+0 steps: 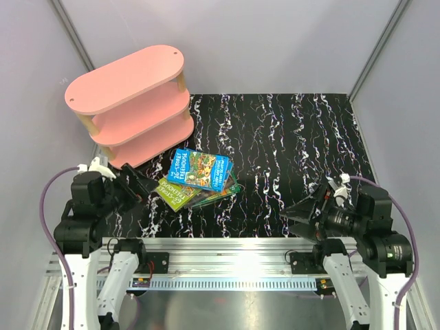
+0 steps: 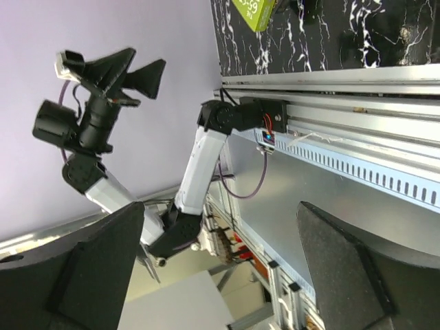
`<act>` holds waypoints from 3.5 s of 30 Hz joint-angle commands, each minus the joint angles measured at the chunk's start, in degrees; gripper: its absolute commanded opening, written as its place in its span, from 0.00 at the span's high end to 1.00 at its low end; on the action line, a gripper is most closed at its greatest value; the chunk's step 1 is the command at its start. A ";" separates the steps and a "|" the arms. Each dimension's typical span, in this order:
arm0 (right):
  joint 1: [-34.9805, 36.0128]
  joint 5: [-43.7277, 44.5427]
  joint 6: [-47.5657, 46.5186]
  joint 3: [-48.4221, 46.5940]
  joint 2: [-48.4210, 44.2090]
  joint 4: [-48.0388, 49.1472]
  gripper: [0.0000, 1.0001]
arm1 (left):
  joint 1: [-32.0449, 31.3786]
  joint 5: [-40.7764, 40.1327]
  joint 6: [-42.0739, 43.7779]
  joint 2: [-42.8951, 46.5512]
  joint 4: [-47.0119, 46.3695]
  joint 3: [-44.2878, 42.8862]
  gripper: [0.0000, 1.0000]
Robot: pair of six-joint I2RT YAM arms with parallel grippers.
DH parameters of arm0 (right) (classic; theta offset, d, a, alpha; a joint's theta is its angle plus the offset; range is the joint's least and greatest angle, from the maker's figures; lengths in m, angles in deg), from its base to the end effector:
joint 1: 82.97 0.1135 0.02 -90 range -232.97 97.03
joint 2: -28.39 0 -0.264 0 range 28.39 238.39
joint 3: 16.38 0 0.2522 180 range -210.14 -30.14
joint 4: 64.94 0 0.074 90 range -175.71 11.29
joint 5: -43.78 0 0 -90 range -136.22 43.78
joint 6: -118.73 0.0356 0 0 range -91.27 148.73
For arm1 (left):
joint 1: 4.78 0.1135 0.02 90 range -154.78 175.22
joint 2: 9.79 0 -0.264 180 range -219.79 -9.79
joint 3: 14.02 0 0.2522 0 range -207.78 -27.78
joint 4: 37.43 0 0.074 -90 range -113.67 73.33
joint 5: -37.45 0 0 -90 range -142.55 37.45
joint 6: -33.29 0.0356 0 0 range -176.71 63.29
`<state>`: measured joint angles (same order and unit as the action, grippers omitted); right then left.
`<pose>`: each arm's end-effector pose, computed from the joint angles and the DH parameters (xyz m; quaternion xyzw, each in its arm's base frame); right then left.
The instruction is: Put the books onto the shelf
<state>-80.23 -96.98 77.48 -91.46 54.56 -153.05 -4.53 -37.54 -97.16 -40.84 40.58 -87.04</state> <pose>0.0223 0.0287 0.3590 0.1497 0.8231 0.5171 0.1809 0.0690 -0.0089 0.3546 -0.2517 0.8490 -0.2639 0.3824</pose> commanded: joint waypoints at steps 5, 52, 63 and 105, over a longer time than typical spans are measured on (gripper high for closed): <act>0.33 0.84 15.75 13.14 -3.59 21.41 0.00 | 0.01 7.13 5.56 0.90 -4.03 5.12 0.01; 1.04 14.99 -9.38 -6.88 19.09 10.36 0.00 | -12.20 -7.62 -18.88 -22.65 -57.82 32.02 0.01; 1.30 16.75 -11.92 -9.52 22.08 8.78 0.00 | -12.64 -8.15 -18.62 -32.14 -64.07 31.76 0.01; 3.67 13.68 -4.55 -1.35 10.83 13.70 0.00 | -13.43 -14.30 -11.32 1.84 -24.01 25.17 1.00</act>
<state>-77.28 -81.35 71.07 -93.60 66.54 -142.34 -17.78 -47.92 -111.06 -43.29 6.05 -58.56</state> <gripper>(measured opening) 0.995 0.329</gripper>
